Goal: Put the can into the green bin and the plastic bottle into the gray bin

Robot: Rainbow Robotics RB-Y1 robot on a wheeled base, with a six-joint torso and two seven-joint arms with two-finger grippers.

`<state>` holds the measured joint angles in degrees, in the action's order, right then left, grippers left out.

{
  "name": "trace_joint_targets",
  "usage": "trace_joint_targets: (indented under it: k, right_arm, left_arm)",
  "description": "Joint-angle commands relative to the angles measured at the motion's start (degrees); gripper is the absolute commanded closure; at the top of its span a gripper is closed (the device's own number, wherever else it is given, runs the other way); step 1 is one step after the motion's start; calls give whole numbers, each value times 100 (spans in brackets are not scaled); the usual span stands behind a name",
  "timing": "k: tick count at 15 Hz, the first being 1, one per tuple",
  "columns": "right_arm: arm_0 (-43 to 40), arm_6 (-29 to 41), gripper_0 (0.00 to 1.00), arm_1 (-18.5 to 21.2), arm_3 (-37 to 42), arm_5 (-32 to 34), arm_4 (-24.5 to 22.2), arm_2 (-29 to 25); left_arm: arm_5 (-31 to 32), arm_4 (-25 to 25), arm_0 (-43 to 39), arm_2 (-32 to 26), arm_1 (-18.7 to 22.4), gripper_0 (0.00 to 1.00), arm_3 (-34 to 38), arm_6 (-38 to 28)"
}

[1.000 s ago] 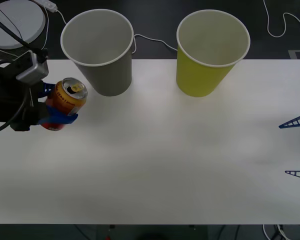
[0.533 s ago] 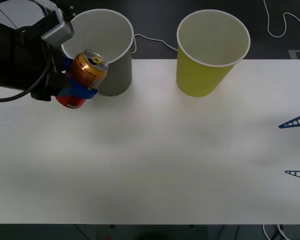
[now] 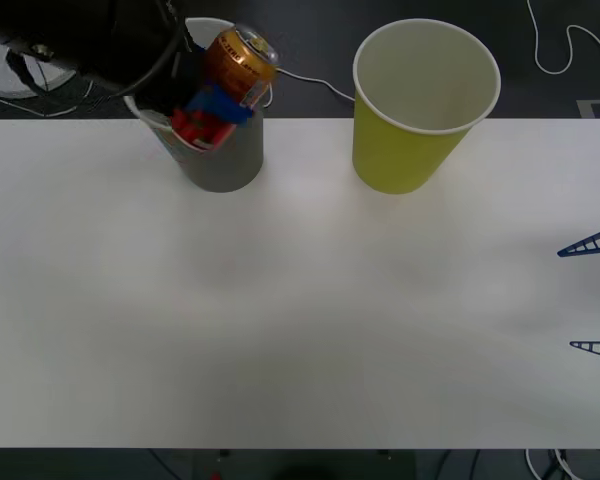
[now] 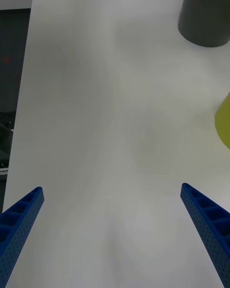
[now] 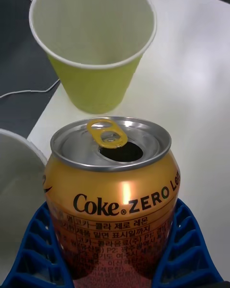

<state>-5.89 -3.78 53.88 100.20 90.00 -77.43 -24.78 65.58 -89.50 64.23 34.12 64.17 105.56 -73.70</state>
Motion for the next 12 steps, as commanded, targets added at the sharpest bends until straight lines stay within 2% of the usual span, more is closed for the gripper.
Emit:
trace_joint_targets:
  k: [1,3,6,9,12]
  right_arm:
    - [0,0,0,0,0,0,0,0]
    - [0,0,0,0,0,0,0,0]
    - [0,0,0,0,0,0,0,0]
    - [0,0,0,0,0,0,0,0]
    - [0,0,0,0,0,0,0,0]
  left_arm:
    - [184,-112,793,490,-529,98,-765,-39]
    - [175,-156,1514,1000,-907,98,-1398,-39]
    - [184,-208,2270,1457,-1522,98,-2276,-66]
    - [184,-323,2823,1553,-2190,98,-3094,-66]
    - [149,-498,3298,1553,-3060,98,-4395,13]
